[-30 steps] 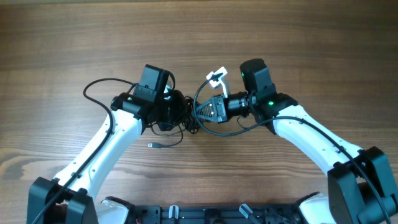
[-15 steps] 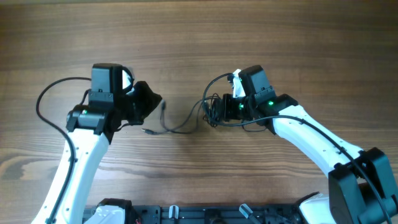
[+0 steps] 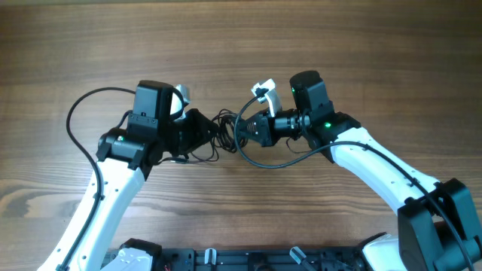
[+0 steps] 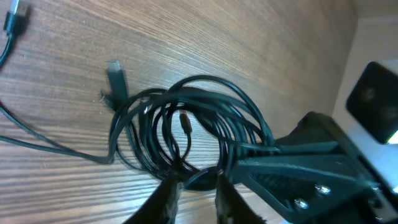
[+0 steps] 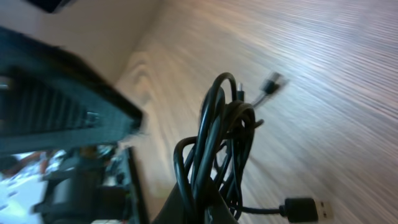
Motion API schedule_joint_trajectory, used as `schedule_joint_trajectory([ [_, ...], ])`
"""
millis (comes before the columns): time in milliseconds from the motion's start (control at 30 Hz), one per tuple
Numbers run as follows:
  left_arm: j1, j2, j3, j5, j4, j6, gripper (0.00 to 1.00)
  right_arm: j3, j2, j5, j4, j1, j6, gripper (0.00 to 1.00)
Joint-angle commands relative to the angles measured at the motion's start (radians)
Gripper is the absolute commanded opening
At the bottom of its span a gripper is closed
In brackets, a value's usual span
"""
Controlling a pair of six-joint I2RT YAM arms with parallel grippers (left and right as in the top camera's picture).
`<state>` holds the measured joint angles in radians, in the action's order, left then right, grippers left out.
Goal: Untangle cables
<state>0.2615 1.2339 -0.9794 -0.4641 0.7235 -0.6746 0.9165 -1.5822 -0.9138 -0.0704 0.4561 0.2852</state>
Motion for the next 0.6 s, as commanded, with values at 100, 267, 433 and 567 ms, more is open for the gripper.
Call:
schedule_joint_trajectory([
  [100,0.013,-0.001,-0.004,0.080,0.072,0.090,0.18,0.005,0.017,-0.164,0.030,0.001,-0.013,0.05],
  [267,0.015,0.028,-0.004,0.080,0.074,0.031,0.22,0.005,0.017,-0.188,0.044,0.001,-0.012,0.05],
  [433,0.064,0.092,-0.004,0.080,0.025,0.014,0.22,0.005,0.017,-0.188,0.044,0.001,0.005,0.05],
  [567,0.090,0.135,-0.004,0.084,-0.050,-0.008,0.21,0.005,0.017,-0.210,0.044,0.003,0.003,0.05],
])
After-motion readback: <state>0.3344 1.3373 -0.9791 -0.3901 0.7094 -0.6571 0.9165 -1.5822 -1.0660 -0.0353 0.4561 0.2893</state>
